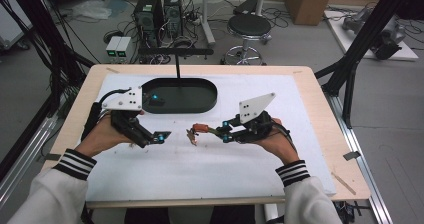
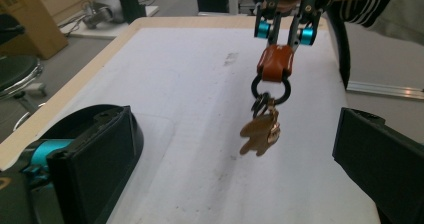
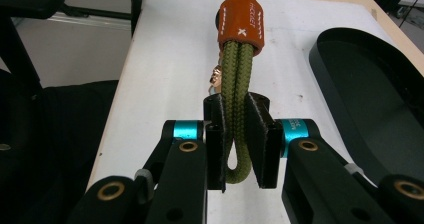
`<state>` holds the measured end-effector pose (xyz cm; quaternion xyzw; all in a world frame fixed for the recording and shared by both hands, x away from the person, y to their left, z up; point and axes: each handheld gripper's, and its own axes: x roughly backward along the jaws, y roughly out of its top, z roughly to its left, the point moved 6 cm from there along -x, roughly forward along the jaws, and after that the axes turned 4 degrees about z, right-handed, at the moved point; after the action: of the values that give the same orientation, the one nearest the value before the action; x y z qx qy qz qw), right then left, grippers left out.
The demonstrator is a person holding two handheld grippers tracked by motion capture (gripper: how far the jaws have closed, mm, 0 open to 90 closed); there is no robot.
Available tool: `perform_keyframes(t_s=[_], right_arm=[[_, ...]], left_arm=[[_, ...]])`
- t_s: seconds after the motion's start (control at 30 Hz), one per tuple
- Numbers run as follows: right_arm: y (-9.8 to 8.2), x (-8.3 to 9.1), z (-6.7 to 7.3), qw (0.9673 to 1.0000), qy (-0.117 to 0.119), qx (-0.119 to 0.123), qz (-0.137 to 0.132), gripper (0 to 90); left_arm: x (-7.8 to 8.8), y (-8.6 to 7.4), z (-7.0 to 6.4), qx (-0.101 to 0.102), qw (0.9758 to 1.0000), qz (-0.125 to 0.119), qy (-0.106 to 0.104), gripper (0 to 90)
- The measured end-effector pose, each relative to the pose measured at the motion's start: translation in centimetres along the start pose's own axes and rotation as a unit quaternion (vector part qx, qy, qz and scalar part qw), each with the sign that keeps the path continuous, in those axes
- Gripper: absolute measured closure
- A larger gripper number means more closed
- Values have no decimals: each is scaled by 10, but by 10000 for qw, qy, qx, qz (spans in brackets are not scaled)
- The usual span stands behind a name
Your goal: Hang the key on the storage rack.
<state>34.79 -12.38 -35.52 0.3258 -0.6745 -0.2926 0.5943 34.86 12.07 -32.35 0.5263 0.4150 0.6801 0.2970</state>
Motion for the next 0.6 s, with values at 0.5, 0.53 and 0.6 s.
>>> perform_keyframes(t_s=[0.5, 0.53, 0.6], right_arm=[[4, -9, 2, 9999, 133, 68, 4, 793], [4, -10, 2, 9999, 142, 62, 31, 793], [5, -12, 2, 9998, 162, 60, 50, 793]], left_arm=[[-31, 6, -12, -265, 9965, 553, -561, 40], [-32, 7, -12, -273, 9963, 569, -577, 54], [-35, 8, -13, -270, 9957, 590, -655, 91]])
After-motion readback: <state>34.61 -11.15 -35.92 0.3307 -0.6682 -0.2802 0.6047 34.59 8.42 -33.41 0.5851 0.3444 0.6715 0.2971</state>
